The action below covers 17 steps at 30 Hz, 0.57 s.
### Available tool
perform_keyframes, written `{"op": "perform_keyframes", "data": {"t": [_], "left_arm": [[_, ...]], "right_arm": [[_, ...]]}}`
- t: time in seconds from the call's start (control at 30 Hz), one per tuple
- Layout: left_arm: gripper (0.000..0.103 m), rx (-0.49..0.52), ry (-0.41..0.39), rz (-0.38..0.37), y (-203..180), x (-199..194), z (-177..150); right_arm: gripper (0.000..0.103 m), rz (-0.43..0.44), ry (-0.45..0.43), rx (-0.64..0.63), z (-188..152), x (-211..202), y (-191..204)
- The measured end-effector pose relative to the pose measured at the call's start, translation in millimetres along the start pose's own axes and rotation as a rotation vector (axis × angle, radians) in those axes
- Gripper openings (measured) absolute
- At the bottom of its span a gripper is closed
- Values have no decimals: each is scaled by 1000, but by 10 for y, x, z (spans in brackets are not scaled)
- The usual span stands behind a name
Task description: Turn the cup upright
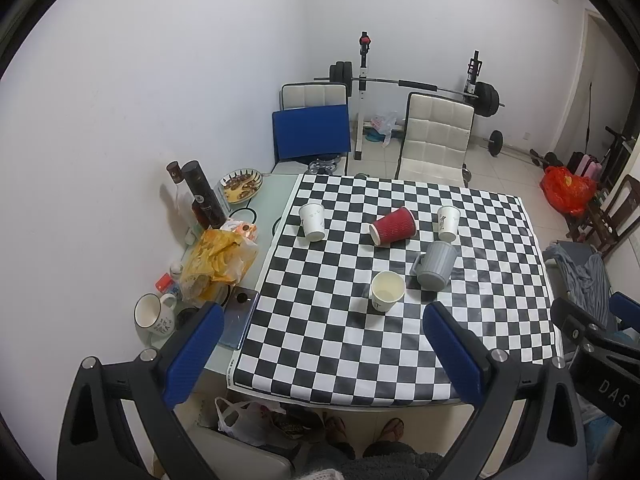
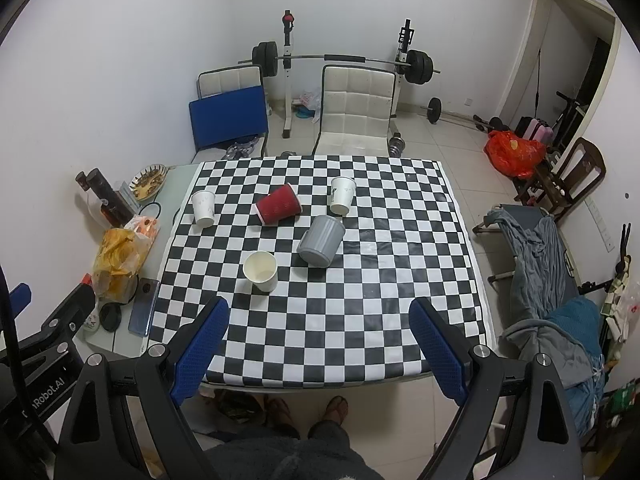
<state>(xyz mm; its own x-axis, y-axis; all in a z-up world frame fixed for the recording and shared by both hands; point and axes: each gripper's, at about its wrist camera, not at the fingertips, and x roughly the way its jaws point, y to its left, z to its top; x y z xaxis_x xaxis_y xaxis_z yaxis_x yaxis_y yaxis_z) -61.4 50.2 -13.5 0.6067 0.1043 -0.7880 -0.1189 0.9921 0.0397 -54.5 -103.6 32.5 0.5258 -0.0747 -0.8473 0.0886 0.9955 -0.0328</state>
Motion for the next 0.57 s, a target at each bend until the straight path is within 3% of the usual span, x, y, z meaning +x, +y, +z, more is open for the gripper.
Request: {"op": "perform_keyframes", "data": {"t": [0.57], "left_arm": [[102,2,-1,-2,6,11,4]], "right_arm": [[93,0,-1,2,-5,12,-8]]}}
